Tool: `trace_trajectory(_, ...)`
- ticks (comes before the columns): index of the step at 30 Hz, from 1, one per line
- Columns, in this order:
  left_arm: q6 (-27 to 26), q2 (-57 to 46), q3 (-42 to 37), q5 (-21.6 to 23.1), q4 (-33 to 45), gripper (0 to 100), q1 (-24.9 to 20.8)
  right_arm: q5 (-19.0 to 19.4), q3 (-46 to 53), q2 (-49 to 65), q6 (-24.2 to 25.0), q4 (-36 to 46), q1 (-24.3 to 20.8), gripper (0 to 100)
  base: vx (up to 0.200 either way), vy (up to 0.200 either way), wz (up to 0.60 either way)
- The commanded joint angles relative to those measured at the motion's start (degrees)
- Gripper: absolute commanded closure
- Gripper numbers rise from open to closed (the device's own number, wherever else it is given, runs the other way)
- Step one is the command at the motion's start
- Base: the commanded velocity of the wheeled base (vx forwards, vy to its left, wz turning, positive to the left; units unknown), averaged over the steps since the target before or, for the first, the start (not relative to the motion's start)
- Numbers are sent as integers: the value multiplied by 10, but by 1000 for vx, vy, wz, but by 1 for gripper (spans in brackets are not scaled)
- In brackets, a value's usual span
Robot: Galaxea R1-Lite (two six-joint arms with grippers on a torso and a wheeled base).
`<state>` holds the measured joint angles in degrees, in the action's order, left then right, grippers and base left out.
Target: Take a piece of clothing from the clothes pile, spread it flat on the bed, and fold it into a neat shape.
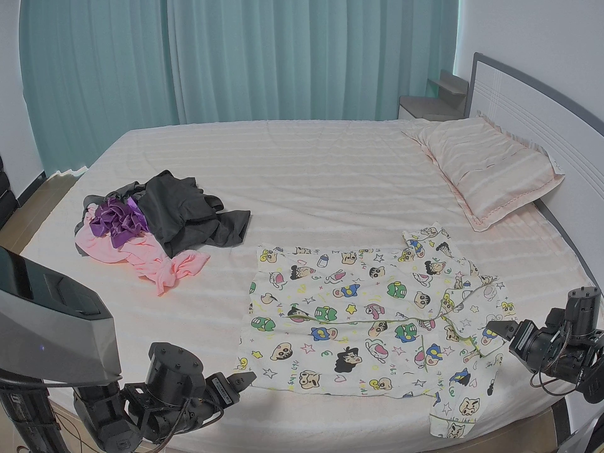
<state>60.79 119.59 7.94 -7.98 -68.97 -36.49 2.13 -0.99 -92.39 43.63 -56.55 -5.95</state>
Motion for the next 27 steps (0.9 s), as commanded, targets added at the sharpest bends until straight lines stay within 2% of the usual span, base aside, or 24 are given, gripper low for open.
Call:
trace_trajectory(1, 3, 3, -6, 0, 0, 0, -11, -1, 10, -5, -1, 0, 1, 0, 0, 0, 0)
trace_trajectory(5, 3, 31, 6, -1, -1, 0, -22, -1, 10, -13, 0, 0, 1, 0, 0, 0, 0)
trace_trajectory(8, 3, 74, 50, -7, -1, 0, -21, -3, 10, -43, 1, -1, 2, 0, 0, 0, 0)
trace_trajectory(15, 3, 105, 122, -19, 10, 0, -17, -4, 10, -91, 3, -7, 5, 0, 0, 0, 0)
trace_trajectory(20, -1, 125, 171, -53, 45, 0, -15, -4, 10, -101, 3, -5, 6, 0, 0, 0, 0)
trace_trajectory(27, -6, 123, 200, -55, 107, 0, -15, -4, 10, -100, 2, -7, 6, 0, 0, 0, 0)
